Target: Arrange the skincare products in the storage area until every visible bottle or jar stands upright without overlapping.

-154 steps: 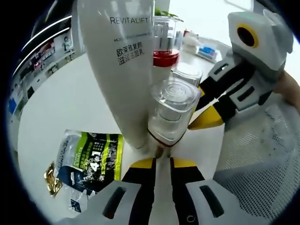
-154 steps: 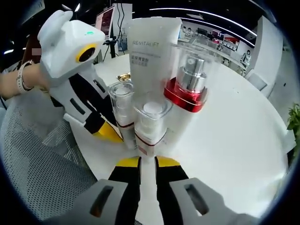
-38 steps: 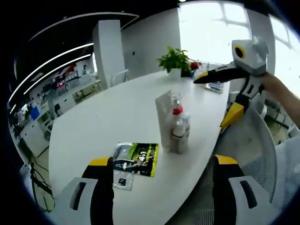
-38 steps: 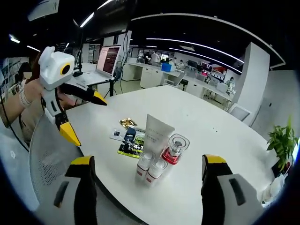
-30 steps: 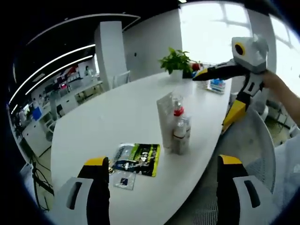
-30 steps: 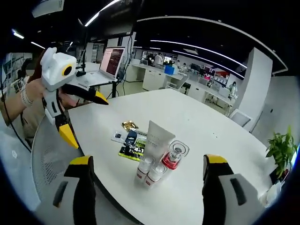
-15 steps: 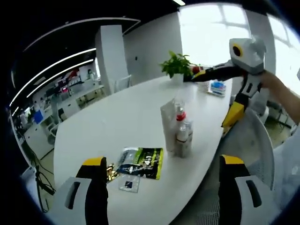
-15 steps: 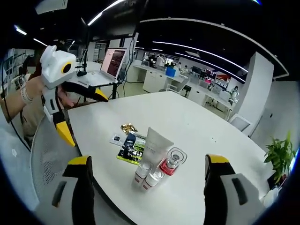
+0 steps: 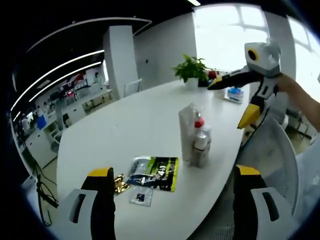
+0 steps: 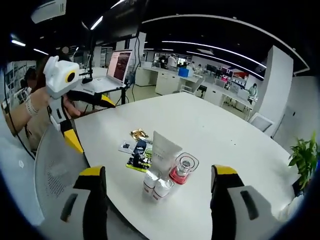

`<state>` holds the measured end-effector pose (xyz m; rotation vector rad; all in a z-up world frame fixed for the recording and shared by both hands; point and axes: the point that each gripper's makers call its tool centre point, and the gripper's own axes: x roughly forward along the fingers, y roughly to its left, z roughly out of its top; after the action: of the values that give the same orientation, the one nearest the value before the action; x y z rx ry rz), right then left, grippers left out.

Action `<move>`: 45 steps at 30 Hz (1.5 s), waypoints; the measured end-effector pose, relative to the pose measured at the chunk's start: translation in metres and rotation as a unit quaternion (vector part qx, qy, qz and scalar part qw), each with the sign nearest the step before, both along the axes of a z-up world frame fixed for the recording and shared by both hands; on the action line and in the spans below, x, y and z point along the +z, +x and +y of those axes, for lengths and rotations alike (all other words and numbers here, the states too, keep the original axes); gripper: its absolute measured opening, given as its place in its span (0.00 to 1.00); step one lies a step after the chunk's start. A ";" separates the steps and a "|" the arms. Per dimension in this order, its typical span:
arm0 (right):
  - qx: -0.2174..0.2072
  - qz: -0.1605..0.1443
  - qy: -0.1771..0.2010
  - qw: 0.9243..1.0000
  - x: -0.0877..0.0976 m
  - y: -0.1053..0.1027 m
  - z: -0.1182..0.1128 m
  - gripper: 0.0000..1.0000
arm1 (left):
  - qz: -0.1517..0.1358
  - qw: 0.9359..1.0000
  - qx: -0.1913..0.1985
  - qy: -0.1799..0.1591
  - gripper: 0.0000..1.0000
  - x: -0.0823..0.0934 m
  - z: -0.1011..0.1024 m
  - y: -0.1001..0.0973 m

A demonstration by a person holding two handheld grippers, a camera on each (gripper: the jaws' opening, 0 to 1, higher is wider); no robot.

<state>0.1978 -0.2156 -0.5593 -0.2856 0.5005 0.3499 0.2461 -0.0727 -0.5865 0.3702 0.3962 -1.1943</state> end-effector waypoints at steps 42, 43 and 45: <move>0.055 0.114 0.077 0.989 -0.034 0.133 -0.060 0.25 | 0.111 0.992 -0.004 0.065 0.56 -0.081 -0.016 0.036; 0.066 0.127 0.081 0.986 -0.039 0.135 -0.055 0.24 | 0.118 0.991 -0.003 0.062 0.53 -0.082 -0.017 0.037; 0.078 0.145 0.095 0.982 -0.049 0.141 -0.050 0.23 | 0.131 0.990 0.010 0.055 0.48 -0.086 -0.019 0.044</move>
<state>0.3390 -0.2652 -0.6085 -0.0870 0.7274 0.5928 0.2899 -0.0913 -0.6723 0.3037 0.6931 -1.2072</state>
